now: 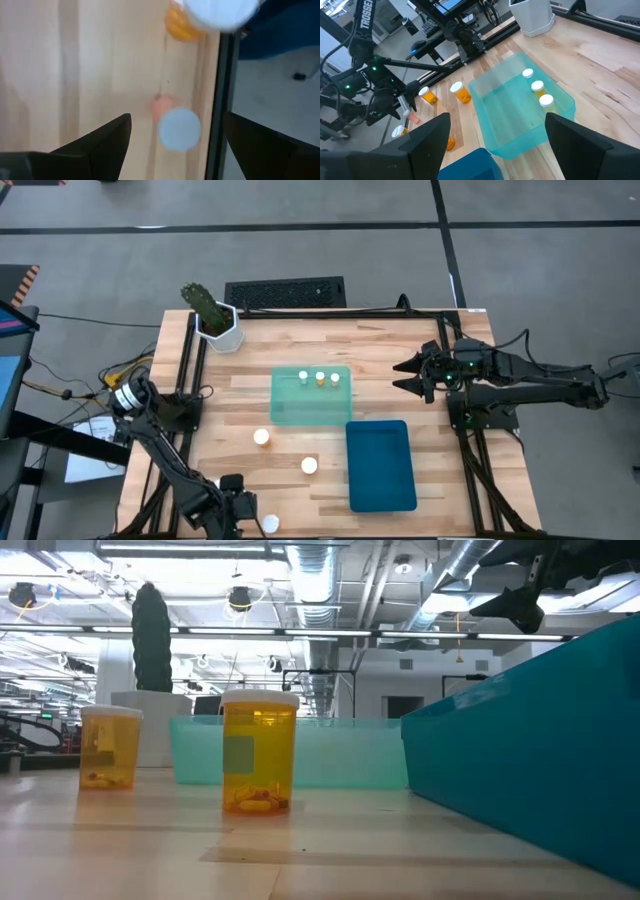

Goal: Pick and place medicine bottles into bin by pill shape (circle, oval)
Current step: Put the pink pill bottle into the light blue bin

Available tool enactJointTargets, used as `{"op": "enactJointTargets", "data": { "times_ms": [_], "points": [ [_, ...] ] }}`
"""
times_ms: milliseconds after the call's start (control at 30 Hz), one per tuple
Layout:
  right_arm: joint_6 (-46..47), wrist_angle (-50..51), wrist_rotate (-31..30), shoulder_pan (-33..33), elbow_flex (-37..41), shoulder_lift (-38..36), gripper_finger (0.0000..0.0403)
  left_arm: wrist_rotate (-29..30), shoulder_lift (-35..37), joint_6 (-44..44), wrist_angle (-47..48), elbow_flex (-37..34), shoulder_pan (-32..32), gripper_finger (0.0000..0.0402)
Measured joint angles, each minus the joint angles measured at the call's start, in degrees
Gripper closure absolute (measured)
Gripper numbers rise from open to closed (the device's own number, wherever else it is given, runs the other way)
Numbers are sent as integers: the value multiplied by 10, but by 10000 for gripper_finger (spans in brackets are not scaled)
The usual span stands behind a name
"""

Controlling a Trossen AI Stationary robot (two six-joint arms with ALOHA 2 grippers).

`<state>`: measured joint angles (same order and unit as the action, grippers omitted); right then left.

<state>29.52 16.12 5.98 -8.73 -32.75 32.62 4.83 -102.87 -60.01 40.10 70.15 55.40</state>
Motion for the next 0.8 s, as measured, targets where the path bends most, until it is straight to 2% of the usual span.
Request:
{"op": "enactJointTargets", "data": {
  "times_ms": [233, 500, 800],
  "points": [
    [0, 0, 0, 0, 0, 0, 69, -6, 0, 0, 0, 0, 10, 100],
    [0, 1, 0, 0, 0, 0, 69, 9, 0, 12, 8, 0, 8, 156],
    [0, 1, 0, 0, 0, 0, 69, 5, 0, 28, 11, 0, 5, 201]
  ]
}}
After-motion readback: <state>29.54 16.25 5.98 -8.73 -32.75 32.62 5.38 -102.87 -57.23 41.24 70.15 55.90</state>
